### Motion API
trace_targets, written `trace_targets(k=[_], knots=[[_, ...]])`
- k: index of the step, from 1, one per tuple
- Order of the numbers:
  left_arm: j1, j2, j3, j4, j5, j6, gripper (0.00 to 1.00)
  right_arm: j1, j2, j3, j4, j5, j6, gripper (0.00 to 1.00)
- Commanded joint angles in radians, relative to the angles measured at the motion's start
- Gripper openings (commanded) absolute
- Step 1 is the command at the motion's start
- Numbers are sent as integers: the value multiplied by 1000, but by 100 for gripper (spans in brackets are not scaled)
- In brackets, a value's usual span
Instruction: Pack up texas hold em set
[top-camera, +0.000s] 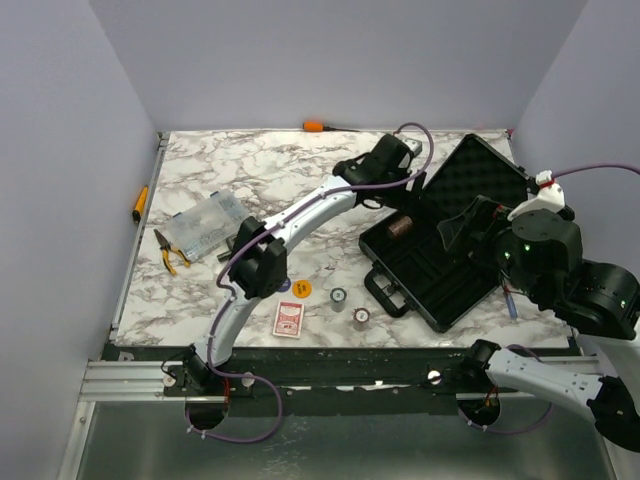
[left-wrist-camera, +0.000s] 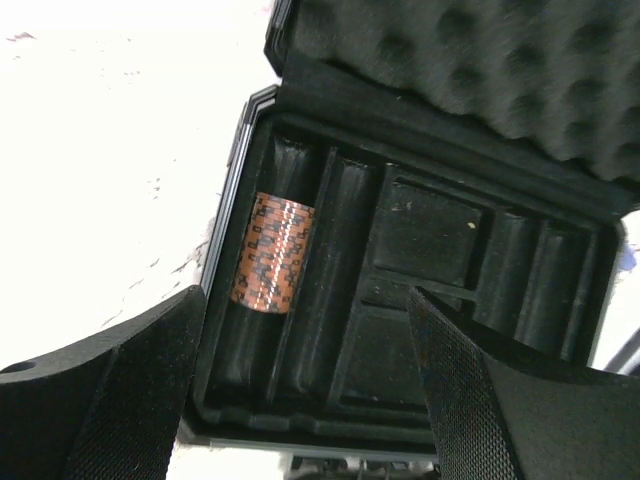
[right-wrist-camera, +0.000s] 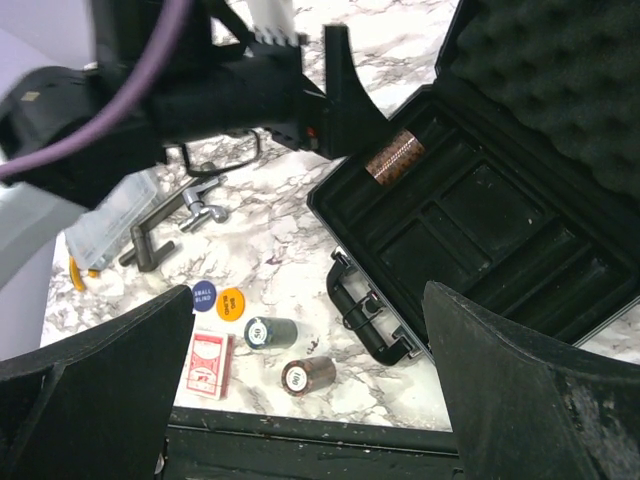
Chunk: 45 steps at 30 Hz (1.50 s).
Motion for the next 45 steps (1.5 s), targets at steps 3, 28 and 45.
trace_targets(k=[3, 28, 45], knots=[[-1, -295, -131, 17, -83, 11, 81, 5, 23, -37, 21, -40, 25, 99], [108, -1291, -1335, 54, -452, -64, 99, -274, 375, -246, 339, -621, -164, 56], [144, -1686, -1590, 80, -561, -52, 99, -462, 761, -237, 532, -735, -234, 31]])
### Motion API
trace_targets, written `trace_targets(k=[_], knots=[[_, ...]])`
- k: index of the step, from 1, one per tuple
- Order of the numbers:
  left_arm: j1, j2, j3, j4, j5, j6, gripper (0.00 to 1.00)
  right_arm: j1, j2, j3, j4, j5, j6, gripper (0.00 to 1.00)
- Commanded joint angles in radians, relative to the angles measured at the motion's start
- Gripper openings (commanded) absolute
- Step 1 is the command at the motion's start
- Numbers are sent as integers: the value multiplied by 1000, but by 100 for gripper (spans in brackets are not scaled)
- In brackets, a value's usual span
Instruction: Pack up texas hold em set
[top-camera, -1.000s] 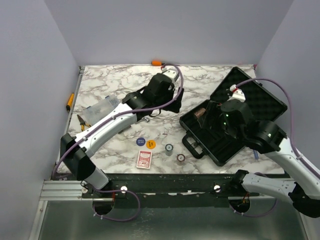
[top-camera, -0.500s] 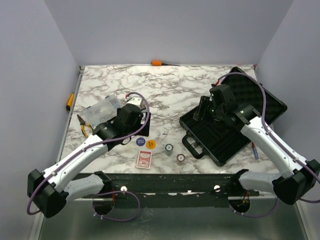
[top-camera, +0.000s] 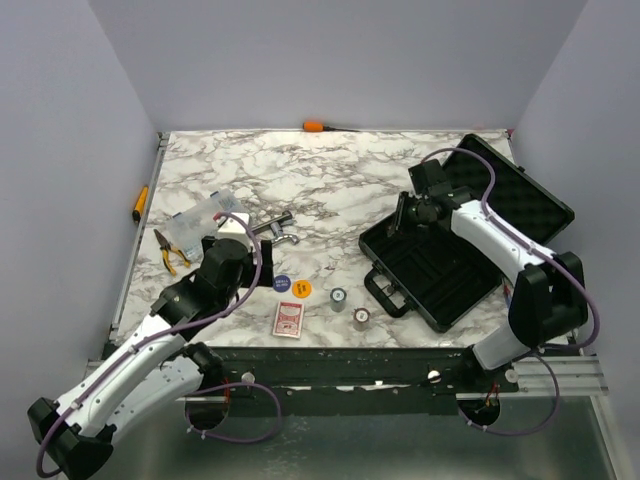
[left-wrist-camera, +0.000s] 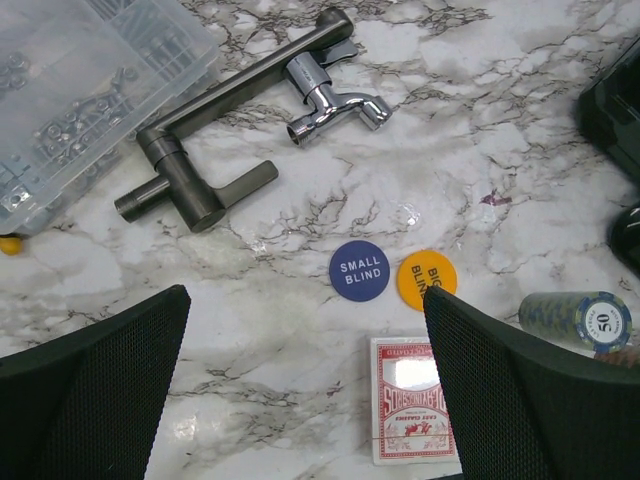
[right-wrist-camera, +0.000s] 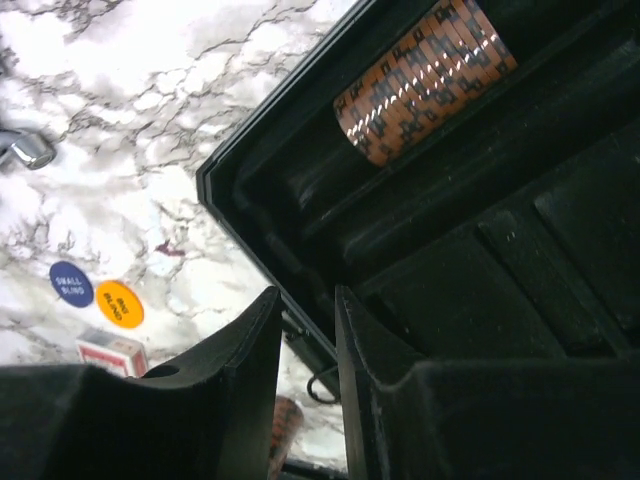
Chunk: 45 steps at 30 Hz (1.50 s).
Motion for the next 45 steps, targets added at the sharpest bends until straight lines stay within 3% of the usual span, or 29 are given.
trace_targets(k=[1, 7, 11, 35, 45], knots=[[6, -84, -48, 3, -29, -31, 99, -9, 74, 18, 105, -70, -30, 31], [5, -216, -169, 18, -61, -128, 99, -10, 191, 50, 146, -68, -36, 22], [6, -278, -204, 69, -40, -78, 99, -18, 262, 78, 149, -56, -34, 16], [5, -243, -212, 93, -61, -64, 99, -109, 392, 198, 75, 150, -168, 15], [5, -247, -216, 105, -37, -46, 99, -122, 352, 298, 38, 93, -224, 15]])
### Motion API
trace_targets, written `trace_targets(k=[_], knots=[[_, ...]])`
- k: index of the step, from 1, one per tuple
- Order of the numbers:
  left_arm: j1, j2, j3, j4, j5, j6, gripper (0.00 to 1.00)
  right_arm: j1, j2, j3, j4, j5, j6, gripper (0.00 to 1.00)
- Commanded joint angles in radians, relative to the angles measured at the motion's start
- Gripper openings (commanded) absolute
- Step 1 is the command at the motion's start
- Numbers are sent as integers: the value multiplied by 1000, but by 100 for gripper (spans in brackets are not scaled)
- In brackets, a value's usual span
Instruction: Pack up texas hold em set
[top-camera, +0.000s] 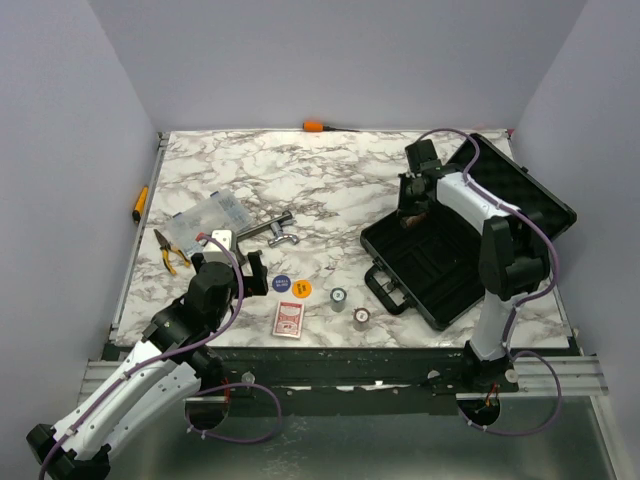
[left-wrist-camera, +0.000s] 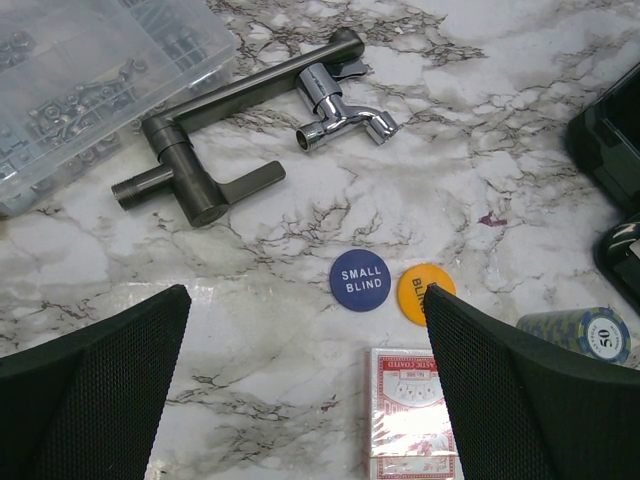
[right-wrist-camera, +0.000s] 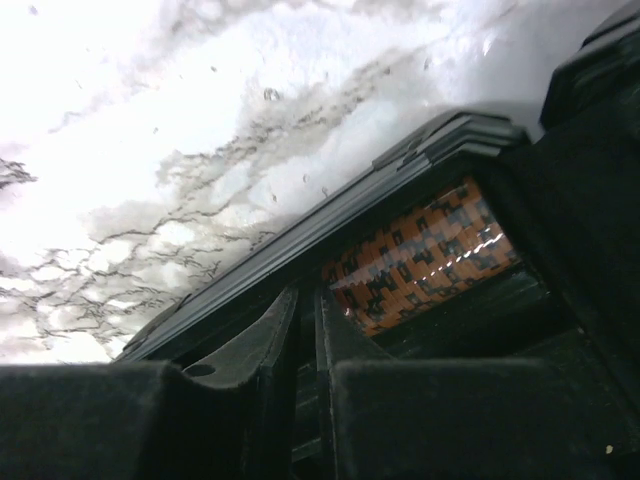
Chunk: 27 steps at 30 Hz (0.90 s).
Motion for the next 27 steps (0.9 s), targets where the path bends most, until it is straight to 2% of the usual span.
trace_targets(k=[1, 4, 12, 18, 21, 27], knots=[[4, -5, -16, 29, 13, 18, 99, -15, -50, 54, -37, -2, -46, 16], [4, -2, -16, 32, 15, 19, 99, -16, -101, 57, -43, -67, -53, 24], [4, -6, -18, 33, 26, 16, 99, -16, -254, 65, -78, -150, -52, 61], [4, 17, -11, 17, 46, -7, 99, -16, -398, 22, -105, -175, -39, 99], [5, 33, 2, 12, 67, -7, 99, -15, -500, -33, -105, -153, -4, 100], [5, 85, 58, -36, 124, -17, 99, -16, -667, -170, -148, 19, 93, 100]])
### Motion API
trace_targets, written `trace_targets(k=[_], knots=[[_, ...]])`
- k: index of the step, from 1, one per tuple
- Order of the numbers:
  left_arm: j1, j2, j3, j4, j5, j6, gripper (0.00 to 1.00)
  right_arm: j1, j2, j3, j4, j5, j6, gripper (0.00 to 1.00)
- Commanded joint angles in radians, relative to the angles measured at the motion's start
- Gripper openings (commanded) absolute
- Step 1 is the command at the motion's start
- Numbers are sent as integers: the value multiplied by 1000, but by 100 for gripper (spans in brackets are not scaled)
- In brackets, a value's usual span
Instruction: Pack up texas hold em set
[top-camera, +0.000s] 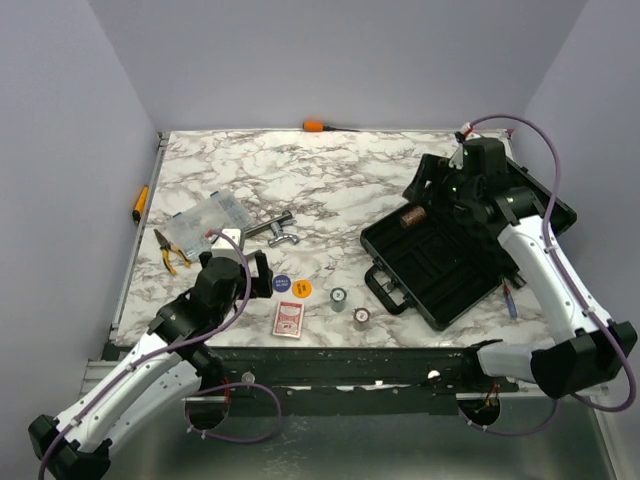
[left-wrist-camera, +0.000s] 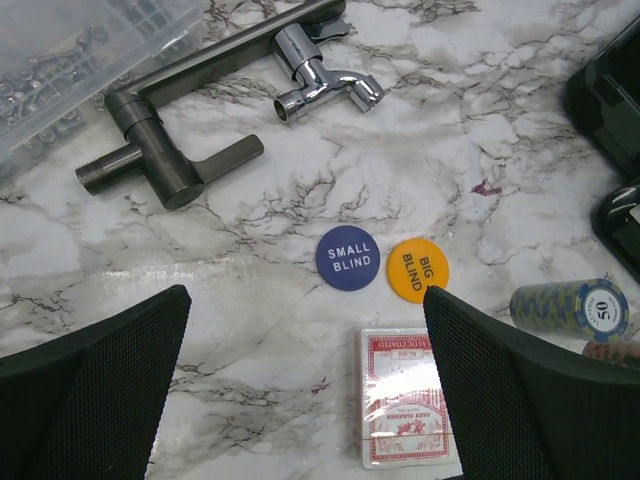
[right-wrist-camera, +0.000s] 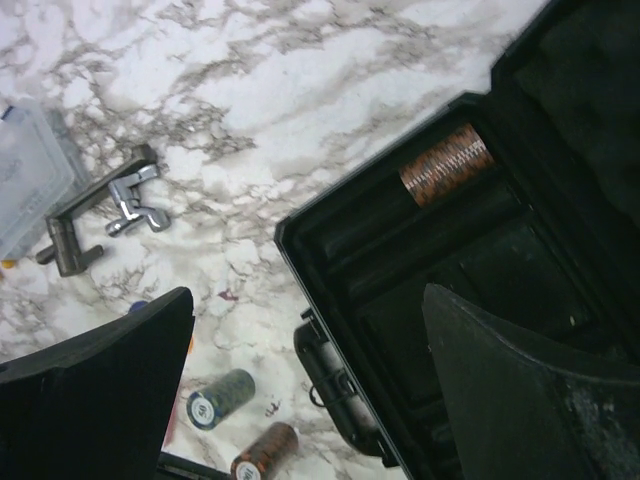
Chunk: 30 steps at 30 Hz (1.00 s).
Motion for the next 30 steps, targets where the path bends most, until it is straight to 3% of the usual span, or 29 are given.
trace_targets(k=[1, 11, 18, 30], knots=[[5, 47, 72, -53, 82, -22, 99, -5, -106, -119, -62, 133, 84, 100], [7, 161, 164, -66, 164, -25, 99, -5, -260, -209, -152, 190, 233, 100], [5, 321, 317, -153, 224, -87, 98, -6, -279, -208, -221, 200, 234, 100], [-30, 569, 539, -301, 285, -197, 87, -5, -320, -265, -252, 165, 301, 100]])
